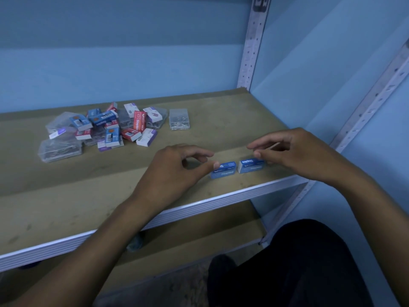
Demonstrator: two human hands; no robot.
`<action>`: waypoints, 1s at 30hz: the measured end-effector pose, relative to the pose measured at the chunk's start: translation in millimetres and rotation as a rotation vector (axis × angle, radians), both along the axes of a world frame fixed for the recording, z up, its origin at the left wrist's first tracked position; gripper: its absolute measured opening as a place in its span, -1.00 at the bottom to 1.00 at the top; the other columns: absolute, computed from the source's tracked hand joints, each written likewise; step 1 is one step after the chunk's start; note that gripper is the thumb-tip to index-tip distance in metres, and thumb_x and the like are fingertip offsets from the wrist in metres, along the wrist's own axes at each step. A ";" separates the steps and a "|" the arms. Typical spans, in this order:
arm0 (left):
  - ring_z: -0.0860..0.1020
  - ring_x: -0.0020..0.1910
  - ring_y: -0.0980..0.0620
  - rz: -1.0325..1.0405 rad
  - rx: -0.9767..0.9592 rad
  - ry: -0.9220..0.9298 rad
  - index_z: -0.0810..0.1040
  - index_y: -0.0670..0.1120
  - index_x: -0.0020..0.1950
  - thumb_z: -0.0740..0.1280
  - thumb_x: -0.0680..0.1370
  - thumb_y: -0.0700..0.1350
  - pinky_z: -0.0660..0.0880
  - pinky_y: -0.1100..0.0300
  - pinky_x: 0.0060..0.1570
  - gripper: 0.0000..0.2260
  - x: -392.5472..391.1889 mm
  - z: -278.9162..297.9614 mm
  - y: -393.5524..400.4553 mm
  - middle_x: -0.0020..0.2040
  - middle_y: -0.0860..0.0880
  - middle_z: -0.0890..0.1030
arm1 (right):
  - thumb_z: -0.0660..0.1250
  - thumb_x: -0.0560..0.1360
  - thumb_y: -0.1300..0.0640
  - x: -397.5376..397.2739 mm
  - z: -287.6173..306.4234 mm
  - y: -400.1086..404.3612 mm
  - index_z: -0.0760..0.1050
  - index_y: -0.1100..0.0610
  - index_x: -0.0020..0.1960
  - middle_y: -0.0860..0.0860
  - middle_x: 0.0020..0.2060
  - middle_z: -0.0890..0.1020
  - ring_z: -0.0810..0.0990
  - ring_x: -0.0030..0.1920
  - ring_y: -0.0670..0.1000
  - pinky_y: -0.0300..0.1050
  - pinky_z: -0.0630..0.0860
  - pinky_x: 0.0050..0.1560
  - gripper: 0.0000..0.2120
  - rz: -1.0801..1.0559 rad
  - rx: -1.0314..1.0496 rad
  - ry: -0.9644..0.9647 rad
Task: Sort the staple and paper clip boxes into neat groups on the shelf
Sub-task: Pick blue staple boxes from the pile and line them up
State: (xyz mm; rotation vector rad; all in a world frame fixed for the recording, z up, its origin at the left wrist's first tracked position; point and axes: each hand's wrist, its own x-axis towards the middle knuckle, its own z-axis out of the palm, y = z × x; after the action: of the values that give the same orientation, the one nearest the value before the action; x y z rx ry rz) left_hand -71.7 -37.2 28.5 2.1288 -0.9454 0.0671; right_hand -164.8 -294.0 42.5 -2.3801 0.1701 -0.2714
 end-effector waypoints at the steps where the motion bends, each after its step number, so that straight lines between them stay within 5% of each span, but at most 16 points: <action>1: 0.56 -0.06 0.27 -0.013 -0.008 -0.024 0.67 0.16 0.09 0.41 0.46 0.19 0.38 0.46 -0.16 -0.74 4.5 2.1 2.8 -0.07 0.22 0.67 | 0.49 0.45 -0.05 -3.4 6.1 4.4 0.70 -0.18 0.00 -0.21 -0.13 0.73 0.68 -0.08 -0.19 -0.28 0.50 -0.04 -0.87 -0.027 -0.013 -0.021; 6: 0.52 -0.12 0.42 -0.015 0.073 -0.126 0.68 0.09 0.05 0.42 0.50 0.07 0.34 0.54 -0.17 -0.83 11.5 11.2 21.4 -0.09 0.26 0.65 | 0.48 0.46 -0.01 1.4 12.0 2.3 0.69 -0.21 -0.03 -0.21 -0.16 0.72 0.67 -0.09 -0.19 -0.37 0.51 -0.09 -0.88 -0.021 -0.010 -0.088; 10: 0.49 -0.13 0.43 0.110 0.097 -0.274 0.67 0.08 0.03 0.42 0.50 0.03 0.33 0.56 -0.17 -0.86 54.4 8.1 66.2 -0.06 0.25 0.65 | 0.49 0.46 0.01 47.0 28.0 30.1 0.69 -0.18 -0.02 -0.24 -0.14 0.72 0.66 -0.09 -0.18 -0.19 0.60 0.02 -0.87 0.039 -0.061 -0.151; 18: 0.50 -0.05 0.12 0.214 0.215 -0.354 0.63 0.09 0.11 0.46 0.44 -0.09 0.29 0.38 -0.04 -0.74 64.8 -21.8 71.1 0.05 0.11 0.64 | 0.46 0.47 0.15 52.5 3.7 46.3 0.68 -0.18 0.05 -0.23 -0.04 0.69 0.64 -0.10 -0.18 -0.28 0.56 -0.03 -0.74 0.068 -0.114 -0.138; 23: 0.55 0.01 -0.05 0.190 0.180 -0.383 0.62 0.02 0.16 0.43 0.45 -0.14 0.45 0.15 0.05 -0.72 61.5 -41.7 55.6 0.07 0.01 0.63 | 0.42 0.46 0.18 58.7 -25.0 58.3 0.63 -0.18 0.10 -0.13 -0.02 0.63 0.60 -0.09 -0.14 -0.21 0.53 -0.01 -0.69 0.092 -0.173 -0.096; 30: 0.53 0.03 -0.09 0.211 0.157 -0.342 0.57 0.06 0.13 0.32 0.47 -0.06 0.52 0.01 -0.01 -0.76 75.8 -46.4 46.7 0.11 0.04 0.59 | 0.38 0.49 0.10 76.5 -45.2 67.5 0.49 -0.23 0.27 -0.16 0.09 0.48 0.50 0.18 0.00 -0.08 0.46 0.18 -0.59 0.081 -0.262 -0.062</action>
State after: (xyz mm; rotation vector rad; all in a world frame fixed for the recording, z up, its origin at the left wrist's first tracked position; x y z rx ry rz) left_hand 4.2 9.5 -17.9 2.4048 -0.9385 0.4905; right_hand -88.2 -226.5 -2.7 -2.6262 0.0089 -0.3468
